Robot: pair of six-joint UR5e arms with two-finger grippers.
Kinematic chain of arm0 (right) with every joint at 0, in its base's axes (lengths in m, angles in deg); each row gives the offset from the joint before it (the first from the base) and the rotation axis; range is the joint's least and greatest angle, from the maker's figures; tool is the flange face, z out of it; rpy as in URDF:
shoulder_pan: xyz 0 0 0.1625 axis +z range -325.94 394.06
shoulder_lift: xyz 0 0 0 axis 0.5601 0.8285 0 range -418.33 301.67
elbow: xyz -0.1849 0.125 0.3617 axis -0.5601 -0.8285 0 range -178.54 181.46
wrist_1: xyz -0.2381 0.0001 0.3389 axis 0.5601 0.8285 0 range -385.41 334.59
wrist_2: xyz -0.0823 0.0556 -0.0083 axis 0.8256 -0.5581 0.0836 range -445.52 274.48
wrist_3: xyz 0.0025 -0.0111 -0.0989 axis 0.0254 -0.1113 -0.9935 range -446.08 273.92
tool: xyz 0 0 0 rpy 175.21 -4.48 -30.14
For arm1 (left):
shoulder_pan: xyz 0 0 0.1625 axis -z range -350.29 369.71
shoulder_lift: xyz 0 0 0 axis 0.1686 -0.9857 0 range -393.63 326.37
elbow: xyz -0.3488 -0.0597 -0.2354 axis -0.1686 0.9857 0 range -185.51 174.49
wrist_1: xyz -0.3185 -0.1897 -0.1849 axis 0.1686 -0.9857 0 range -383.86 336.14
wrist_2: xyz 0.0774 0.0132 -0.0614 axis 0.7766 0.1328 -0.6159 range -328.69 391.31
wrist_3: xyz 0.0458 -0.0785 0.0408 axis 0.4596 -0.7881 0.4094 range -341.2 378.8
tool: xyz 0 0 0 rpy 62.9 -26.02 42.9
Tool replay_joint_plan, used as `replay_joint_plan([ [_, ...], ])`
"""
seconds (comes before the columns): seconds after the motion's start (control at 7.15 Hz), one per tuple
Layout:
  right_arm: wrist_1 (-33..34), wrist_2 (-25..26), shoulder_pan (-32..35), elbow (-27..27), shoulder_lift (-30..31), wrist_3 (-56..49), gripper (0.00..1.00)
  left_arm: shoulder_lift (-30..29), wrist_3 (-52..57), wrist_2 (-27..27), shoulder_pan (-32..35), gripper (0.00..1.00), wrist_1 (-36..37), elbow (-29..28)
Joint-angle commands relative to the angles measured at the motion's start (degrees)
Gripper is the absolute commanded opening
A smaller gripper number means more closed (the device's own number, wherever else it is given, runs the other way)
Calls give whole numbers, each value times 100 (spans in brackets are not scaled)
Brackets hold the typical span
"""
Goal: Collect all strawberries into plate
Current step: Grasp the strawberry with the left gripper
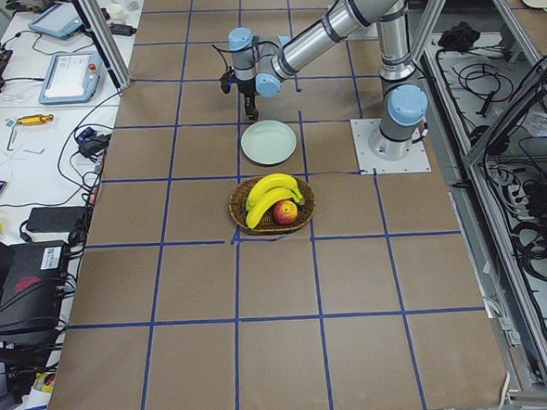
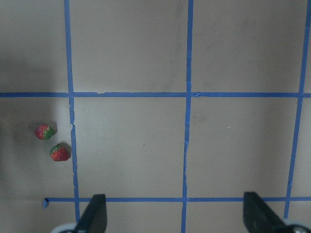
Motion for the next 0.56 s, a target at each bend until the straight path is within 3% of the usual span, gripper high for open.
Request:
replay_joint_plan([
  [0.0,0,0,0,0,0,0,100,64,-66,109,-5,0,-181,-15],
  [0.28,0,0,9,0,0,9,100,283,-93,179,-92,0,-811,-355],
  [0.42,0,0,9,0,0,9,100,458,56,432,-241,0,-1764,-689],
])
